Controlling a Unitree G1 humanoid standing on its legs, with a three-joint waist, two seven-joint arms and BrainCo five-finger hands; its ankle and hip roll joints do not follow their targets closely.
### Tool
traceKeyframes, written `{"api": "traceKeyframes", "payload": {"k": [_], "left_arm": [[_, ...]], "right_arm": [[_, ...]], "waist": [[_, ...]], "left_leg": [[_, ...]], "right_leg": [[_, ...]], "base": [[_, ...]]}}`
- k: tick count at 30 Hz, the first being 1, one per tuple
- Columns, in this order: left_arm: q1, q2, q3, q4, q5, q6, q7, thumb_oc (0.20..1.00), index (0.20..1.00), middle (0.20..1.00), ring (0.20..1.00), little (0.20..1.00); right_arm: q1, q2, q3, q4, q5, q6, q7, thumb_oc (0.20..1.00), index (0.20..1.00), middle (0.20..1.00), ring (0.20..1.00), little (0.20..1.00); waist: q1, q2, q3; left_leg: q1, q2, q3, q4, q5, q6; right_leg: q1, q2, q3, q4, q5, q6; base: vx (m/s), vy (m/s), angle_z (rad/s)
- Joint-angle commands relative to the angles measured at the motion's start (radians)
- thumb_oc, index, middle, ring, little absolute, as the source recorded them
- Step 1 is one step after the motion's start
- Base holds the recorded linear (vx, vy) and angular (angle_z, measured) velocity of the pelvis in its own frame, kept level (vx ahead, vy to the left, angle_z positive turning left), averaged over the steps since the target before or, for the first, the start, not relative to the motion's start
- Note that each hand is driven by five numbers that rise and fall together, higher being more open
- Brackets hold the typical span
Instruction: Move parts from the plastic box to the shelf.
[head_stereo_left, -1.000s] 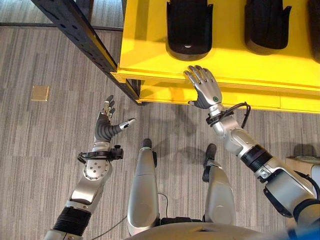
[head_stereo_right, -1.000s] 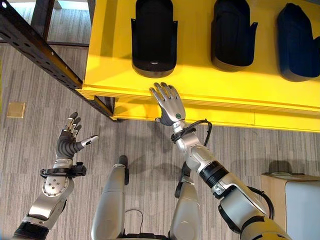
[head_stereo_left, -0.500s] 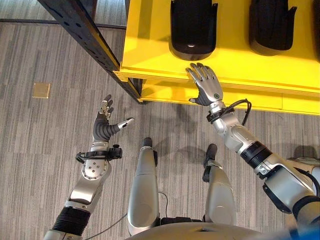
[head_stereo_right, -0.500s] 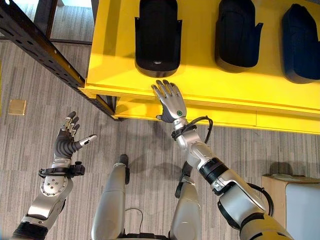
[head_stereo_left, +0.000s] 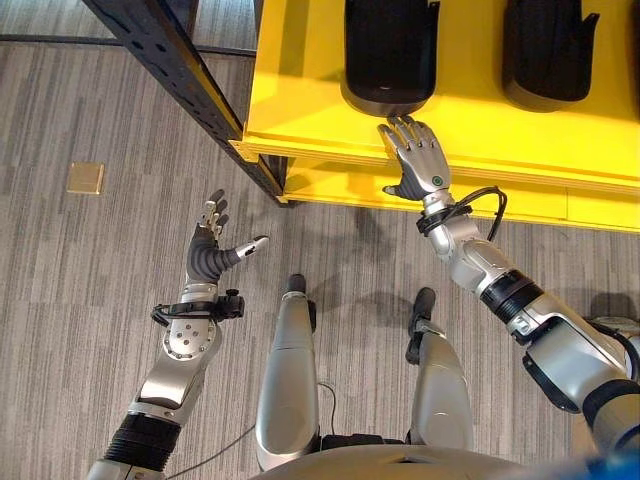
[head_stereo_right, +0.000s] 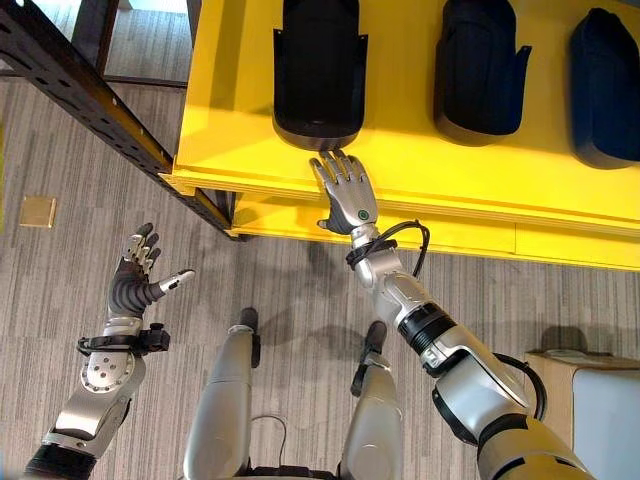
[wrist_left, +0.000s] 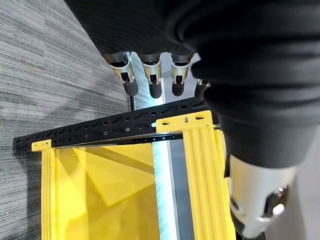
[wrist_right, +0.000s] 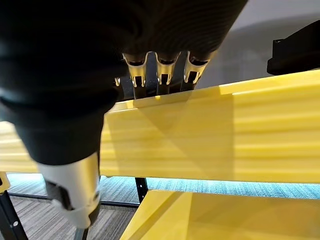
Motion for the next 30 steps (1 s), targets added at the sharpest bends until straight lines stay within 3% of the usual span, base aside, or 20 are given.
{"api": "traceKeyframes", "payload": {"k": [1, 30], "left_arm": [[0.012, 0.012, -0.009, -0.044, -0.006, -0.066, -0.007, 1.0, 1.0, 1.0, 1.0, 1.0], [0.008, 0.012, 0.001, -0.036, -0.014, -0.067, 0.002, 1.0, 1.0, 1.0, 1.0, 1.0]], "right_arm": [[-0.087, -0.005, -0.056, 0.032, 0.021, 0.014, -0.012, 1.0, 1.0, 1.0, 1.0, 1.0], [-0.148, -0.025, -0.088, 0.08, 0.069, 0.027, -0.036, 1.0, 1.0, 1.0, 1.0, 1.0]], "waist": [[0.016, 0.017, 0.01], [0.028, 0.033, 0.009]], "left_leg": [[0.005, -0.02, 0.054, -0.127, 0.073, 0.038], [-0.011, -0.037, 0.051, -0.111, 0.063, 0.044]], "right_leg": [[-0.026, -0.017, -0.006, 0.186, -0.103, -0.014], [-0.029, -0.029, -0.004, 0.192, -0.107, -0.014]], "base": [[0.0, 0.0, 0.0], [0.0, 0.002, 0.01]]}}
